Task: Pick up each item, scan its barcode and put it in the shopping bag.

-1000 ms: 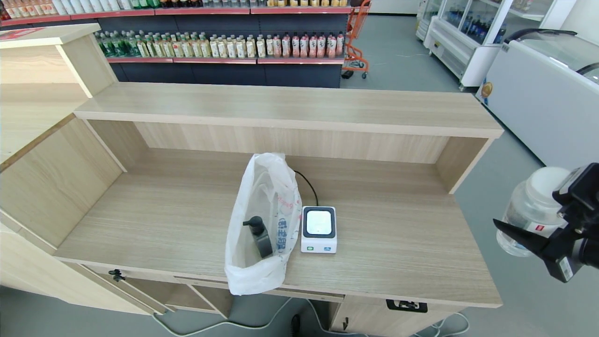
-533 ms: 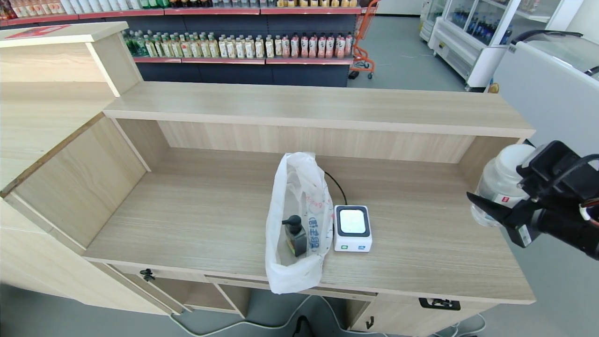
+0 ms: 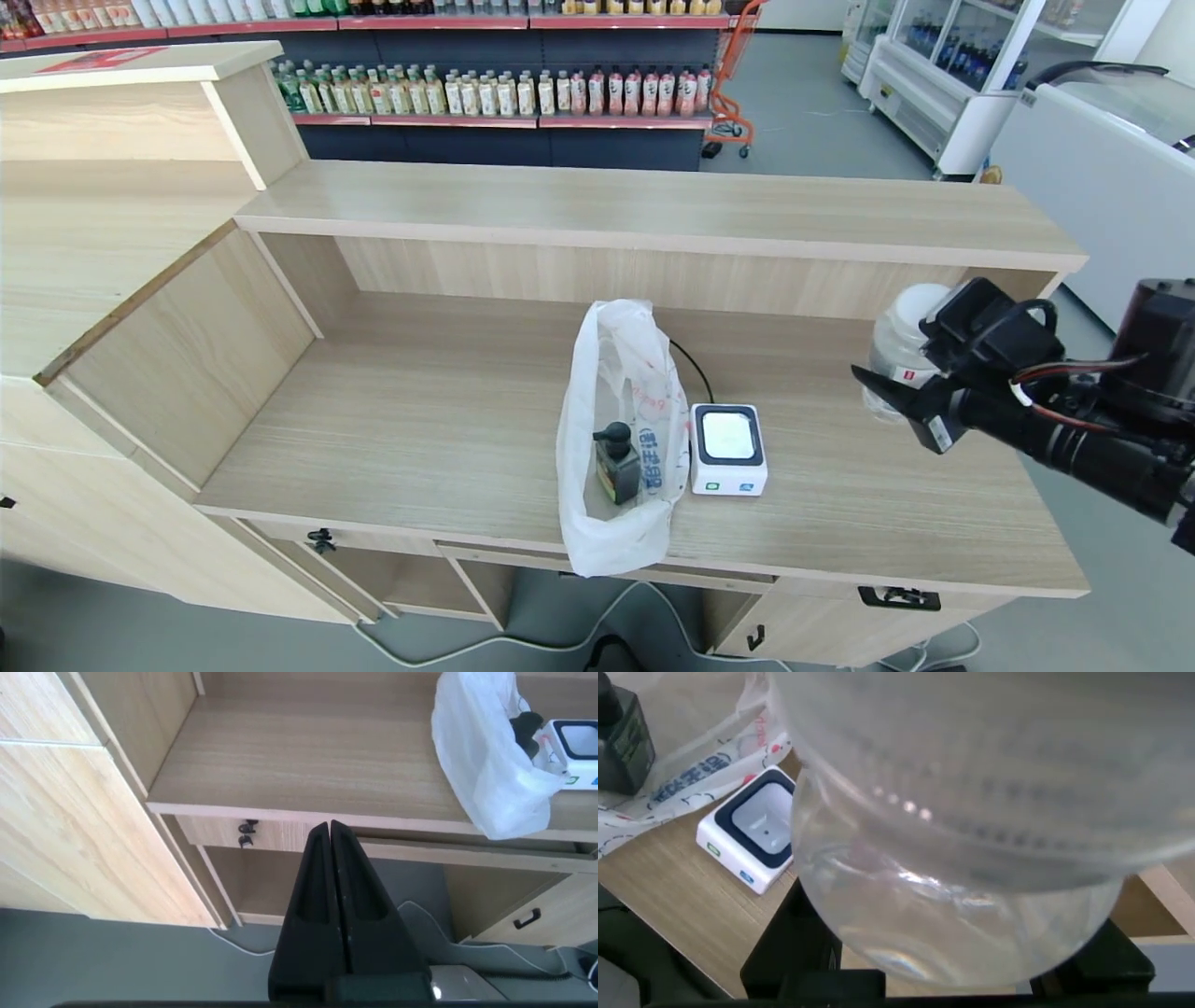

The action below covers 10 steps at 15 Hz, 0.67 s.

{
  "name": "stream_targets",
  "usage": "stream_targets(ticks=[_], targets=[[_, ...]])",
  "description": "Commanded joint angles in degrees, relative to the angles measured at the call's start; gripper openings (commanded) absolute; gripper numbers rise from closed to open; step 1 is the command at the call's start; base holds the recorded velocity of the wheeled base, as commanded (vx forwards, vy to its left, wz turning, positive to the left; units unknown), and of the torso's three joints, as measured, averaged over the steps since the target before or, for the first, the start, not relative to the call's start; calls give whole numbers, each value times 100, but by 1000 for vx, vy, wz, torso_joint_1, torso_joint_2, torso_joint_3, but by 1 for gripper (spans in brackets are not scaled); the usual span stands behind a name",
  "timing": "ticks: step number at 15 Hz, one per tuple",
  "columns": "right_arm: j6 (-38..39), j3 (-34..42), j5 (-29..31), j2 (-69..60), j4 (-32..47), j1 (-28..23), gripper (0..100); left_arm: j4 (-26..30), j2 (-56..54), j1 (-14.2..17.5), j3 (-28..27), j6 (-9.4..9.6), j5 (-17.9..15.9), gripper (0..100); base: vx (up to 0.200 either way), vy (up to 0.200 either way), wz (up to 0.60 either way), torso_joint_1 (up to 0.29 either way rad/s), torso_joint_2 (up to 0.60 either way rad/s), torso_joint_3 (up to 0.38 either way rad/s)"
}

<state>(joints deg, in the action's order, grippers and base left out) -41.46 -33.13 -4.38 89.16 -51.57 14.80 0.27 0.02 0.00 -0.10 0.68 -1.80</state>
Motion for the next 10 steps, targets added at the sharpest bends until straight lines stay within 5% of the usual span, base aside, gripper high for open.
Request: stream_targets(ticks=[1, 10], targets=[[-99, 9, -134, 558, -293, -12, 0, 0, -2, 0, 1, 2, -4, 0, 0, 0, 0, 0, 0, 0], [-530, 9, -1443, 1648, -1514, -381, 0, 0, -2, 0, 1, 2, 5, 0, 0, 0, 0, 0, 0, 0]])
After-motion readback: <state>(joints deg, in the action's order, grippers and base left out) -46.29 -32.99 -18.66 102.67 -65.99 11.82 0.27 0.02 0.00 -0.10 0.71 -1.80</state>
